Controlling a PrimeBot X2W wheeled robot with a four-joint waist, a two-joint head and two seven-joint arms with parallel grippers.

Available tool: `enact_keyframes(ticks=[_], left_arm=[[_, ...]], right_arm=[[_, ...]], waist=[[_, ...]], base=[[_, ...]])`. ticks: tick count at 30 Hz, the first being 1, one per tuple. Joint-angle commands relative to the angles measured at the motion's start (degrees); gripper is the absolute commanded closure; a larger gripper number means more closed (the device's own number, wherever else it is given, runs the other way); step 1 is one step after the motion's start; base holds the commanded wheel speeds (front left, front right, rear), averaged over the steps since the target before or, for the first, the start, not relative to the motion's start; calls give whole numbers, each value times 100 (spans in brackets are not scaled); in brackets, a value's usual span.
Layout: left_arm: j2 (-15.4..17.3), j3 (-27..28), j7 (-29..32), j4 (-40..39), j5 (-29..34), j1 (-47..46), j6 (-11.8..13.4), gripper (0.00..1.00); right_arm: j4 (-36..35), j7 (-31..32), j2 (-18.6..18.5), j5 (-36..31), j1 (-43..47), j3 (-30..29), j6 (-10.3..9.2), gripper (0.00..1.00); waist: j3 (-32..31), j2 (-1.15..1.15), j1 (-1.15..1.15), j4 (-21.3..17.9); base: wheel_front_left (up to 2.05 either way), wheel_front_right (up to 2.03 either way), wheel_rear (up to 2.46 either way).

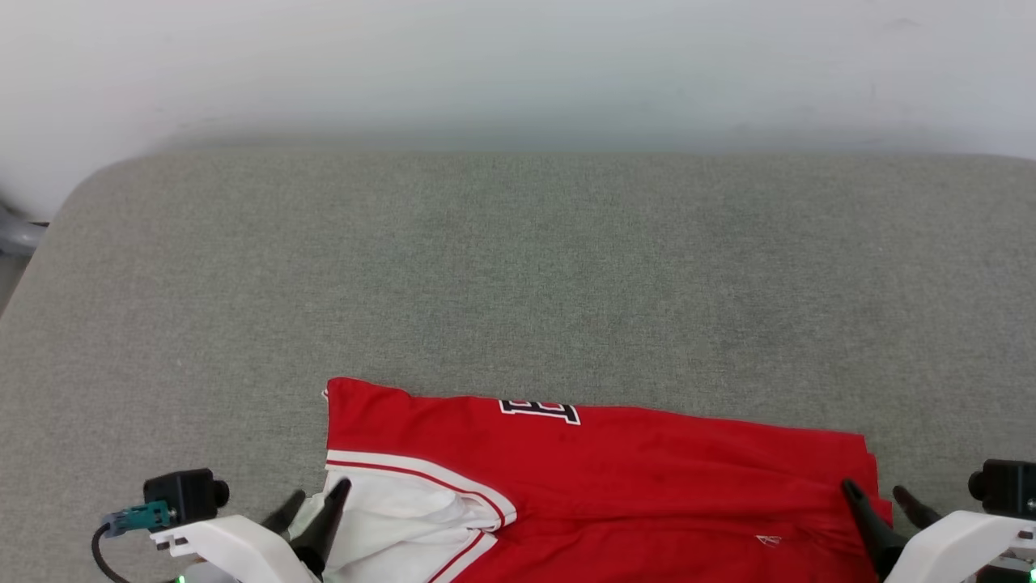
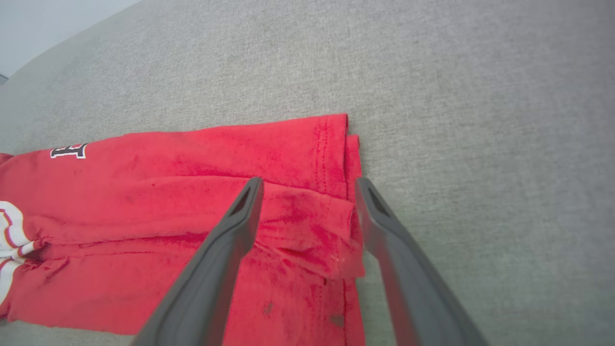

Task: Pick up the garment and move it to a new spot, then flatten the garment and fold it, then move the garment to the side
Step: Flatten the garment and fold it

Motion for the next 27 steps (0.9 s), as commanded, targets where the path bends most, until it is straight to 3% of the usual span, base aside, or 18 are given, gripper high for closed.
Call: enact_keyframes(ticks=[1,7,12,13,19,27], left_arm=[[-22,35,-109,-43,77,-71,26,0],[-21,110,-1052,-393,781,-76,193,0],[-3,125,-1507,-736,1254,16,451,0],[-8,61,-1637,-958,1606,-20,570,0],[-122,105,-1774,-1301,2032,-162,662,0],[-262,140,-1810,-1482,2265,-341,575,0]], right_arm=[[-53,-26,-36,-55,22,-21,-5,0],[-220,341,-254,-232,-69,-175,-5,0],[-230,749,-383,-290,-67,-275,-5,0],[-178,993,-472,-378,-15,-290,-5,0],[32,1194,-410,-356,-154,-211,-5,0],[616,1452,-309,-204,-310,-56,-5,0]], waist=[[-56,0,0,-24],[-297,0,0,-57],[-430,0,0,-15],[-431,0,0,60],[-249,0,0,241],[110,0,0,471]], base=[[0,0,0],[0,0,0],[0,0,0],[0,0,0],[0,0,0],[0,0,0]])
